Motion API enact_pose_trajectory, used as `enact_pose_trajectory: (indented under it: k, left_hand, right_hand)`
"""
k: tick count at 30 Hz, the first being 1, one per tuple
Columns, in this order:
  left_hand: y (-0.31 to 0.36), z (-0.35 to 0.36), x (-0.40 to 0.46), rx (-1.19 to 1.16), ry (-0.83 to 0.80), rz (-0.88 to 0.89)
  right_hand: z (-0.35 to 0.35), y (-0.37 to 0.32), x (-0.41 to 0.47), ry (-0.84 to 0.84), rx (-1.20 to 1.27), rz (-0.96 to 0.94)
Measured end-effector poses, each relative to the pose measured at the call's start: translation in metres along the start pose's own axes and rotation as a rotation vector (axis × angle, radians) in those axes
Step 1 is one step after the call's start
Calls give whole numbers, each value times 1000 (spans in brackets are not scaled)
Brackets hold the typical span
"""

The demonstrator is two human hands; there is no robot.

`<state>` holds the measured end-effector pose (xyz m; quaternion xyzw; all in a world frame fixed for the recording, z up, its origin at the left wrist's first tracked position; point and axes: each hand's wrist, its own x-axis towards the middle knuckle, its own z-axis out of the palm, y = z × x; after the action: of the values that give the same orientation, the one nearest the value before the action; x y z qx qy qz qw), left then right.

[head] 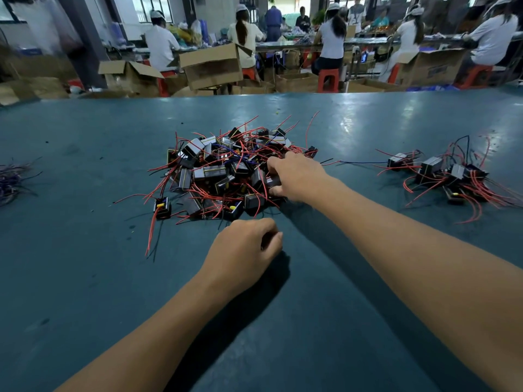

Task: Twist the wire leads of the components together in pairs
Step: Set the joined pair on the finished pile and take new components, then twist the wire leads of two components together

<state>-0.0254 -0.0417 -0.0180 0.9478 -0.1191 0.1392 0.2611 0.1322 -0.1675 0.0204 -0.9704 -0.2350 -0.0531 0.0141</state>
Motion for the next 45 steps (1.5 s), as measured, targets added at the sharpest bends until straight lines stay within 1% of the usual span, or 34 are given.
enact_pose_trajectory:
  k: [5,9,16,21,24,26,27,29,30,32,33,34,35,37,39,43,45]
  left_hand:
    - [-1,-1,1,-6,9,4]
    - [1,1,0,-3,-7,9]
    - [-2,1,1,1,-9,13]
    - [-4,0,2,-6,2,1]
    - [-5,-1,1,-12,8,-3]
    - [-6,-1,1,-13,4,-6]
    - [-6,-1,1,-15,2,-9]
    - [-6,-1,1,-25,4,-17]
    - [-7,-1,1,-34,11,-24]
    - [-8,-1,2,-70,45,-48]
    - [-8,-2,3,-93,67,-60]
    - [-9,-2,4,-110,87,-65]
    - [-10,-3,5,-118,101,-65]
    - [-11,-3,5,-122,107,-55]
    - [-12,-2,4,-119,92,-40]
    - [-10,2,3,-98,47,-4]
    - [-9,3,3,-106,39,7]
  right_hand:
    - [3,0,-1,4,-46,14]
    - [1,0,-1,-10,-66,-14]
    - [-15,17,-7,11,96,-37]
    - [-27,33,-11,126,338,14]
    - [-36,37,-14,281,578,72]
    - [-43,37,-15,356,625,82]
    - [-46,36,-16,339,591,71]
    - [-44,32,-18,217,477,68]
    - [-41,30,-19,155,477,83]
    - [-36,30,-24,63,661,124]
    - [-34,30,-27,46,759,133]
    - [-33,32,-30,47,800,131]
    - [-31,34,-33,68,788,130]
    - [-32,36,-39,142,678,135]
    - [-32,38,-41,171,629,172]
    - [-26,37,-46,141,543,224]
    - [-18,36,-50,147,593,200]
